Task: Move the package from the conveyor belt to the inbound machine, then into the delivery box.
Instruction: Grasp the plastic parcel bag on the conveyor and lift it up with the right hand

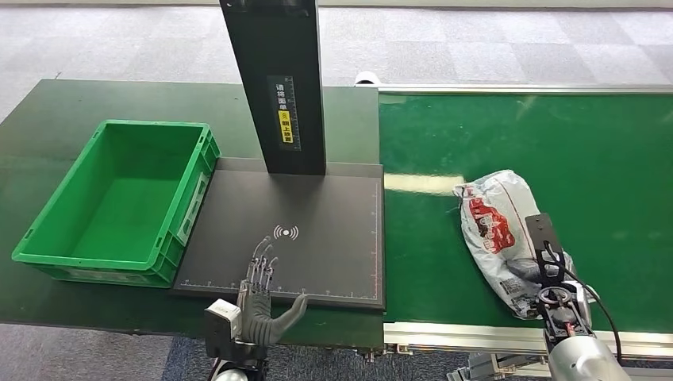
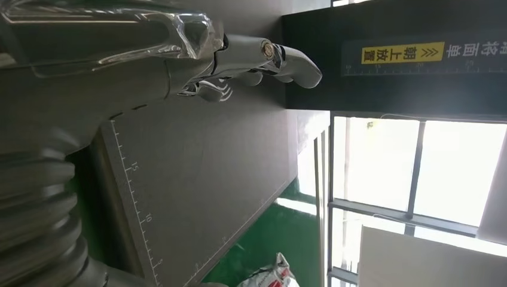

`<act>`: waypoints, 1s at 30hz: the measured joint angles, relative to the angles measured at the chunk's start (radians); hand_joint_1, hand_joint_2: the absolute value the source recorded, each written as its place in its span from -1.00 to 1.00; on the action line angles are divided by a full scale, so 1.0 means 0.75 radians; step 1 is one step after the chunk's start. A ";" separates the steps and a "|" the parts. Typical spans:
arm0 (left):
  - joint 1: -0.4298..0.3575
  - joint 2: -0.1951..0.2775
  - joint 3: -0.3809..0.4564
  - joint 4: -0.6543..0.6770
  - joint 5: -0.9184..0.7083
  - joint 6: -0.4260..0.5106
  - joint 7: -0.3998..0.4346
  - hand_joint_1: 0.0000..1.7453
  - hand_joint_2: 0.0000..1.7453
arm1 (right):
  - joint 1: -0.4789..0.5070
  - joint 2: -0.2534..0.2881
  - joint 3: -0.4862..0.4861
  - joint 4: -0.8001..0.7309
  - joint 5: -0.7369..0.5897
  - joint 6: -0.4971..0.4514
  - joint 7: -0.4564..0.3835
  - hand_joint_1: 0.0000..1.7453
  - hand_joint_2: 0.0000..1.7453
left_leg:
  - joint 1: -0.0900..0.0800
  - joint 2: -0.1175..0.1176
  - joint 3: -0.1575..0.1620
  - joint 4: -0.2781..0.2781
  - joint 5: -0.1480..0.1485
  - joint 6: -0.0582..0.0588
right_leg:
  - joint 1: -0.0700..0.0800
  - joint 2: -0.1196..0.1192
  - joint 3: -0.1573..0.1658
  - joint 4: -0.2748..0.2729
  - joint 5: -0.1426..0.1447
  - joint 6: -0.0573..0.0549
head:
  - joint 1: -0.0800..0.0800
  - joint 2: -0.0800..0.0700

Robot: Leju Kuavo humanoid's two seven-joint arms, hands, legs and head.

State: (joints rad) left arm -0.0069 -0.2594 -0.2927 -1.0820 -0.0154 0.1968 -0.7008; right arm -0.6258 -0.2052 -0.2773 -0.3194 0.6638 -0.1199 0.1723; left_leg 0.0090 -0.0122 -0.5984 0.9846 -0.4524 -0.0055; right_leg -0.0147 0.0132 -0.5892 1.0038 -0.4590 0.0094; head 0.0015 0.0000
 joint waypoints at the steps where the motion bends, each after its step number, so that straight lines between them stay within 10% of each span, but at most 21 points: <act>1: -0.005 0.000 -0.003 0.007 0.000 -0.002 0.000 -1.00 1.00 | -0.004 0.000 0.000 0.006 0.009 0.019 0.019 -1.00 1.00 | 0.000 0.000 0.002 0.000 0.000 0.000 | 0.000 0.000 0.002 0.000 0.000 0.000 | 0.000 0.000; 6: -0.020 0.001 -0.011 0.031 0.000 -0.004 0.000 -1.00 1.00 | -0.018 -0.002 0.000 0.025 0.025 0.050 0.051 -1.00 1.00 | 0.000 0.000 0.012 0.000 -0.003 0.002 | 0.000 -0.001 0.014 -0.001 -0.003 0.003 | 0.000 0.000; 10: -0.027 0.001 -0.017 0.042 0.001 -0.010 0.000 -1.00 1.00 | -0.020 -0.001 0.000 0.033 0.033 0.060 0.056 1.00 1.00 | 0.000 -0.001 0.015 0.001 -0.003 0.003 | 0.000 -0.001 0.018 -0.002 -0.004 0.003 | 0.000 0.000; 19: -0.036 -0.003 0.000 0.052 0.001 -0.064 0.000 -1.00 1.00 | -0.033 -0.003 -0.002 0.034 0.113 0.070 0.060 1.00 1.00 | 0.000 0.000 0.019 0.002 -0.004 0.004 | 0.000 -0.001 0.023 -0.004 -0.003 0.005 | 0.000 0.000; 30: -0.013 -0.016 0.077 -0.028 -0.021 -0.060 0.000 -1.00 1.00 | -0.029 0.057 -0.075 0.033 0.146 -0.034 -0.217 1.00 1.00 | 0.000 0.001 0.013 0.002 -0.004 0.004 | 0.001 0.001 0.018 -0.003 -0.003 0.004 | 0.000 0.000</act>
State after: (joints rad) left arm -0.0167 -0.2716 -0.2350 -1.1029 -0.0311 0.1519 -0.7008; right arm -0.6472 -0.1626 -0.3334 -0.2946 0.7736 -0.1452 0.0092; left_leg 0.0093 -0.0117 -0.5888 0.9858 -0.4558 -0.0024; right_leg -0.0139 0.0138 -0.5755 1.0016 -0.4611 0.0124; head 0.0018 0.0000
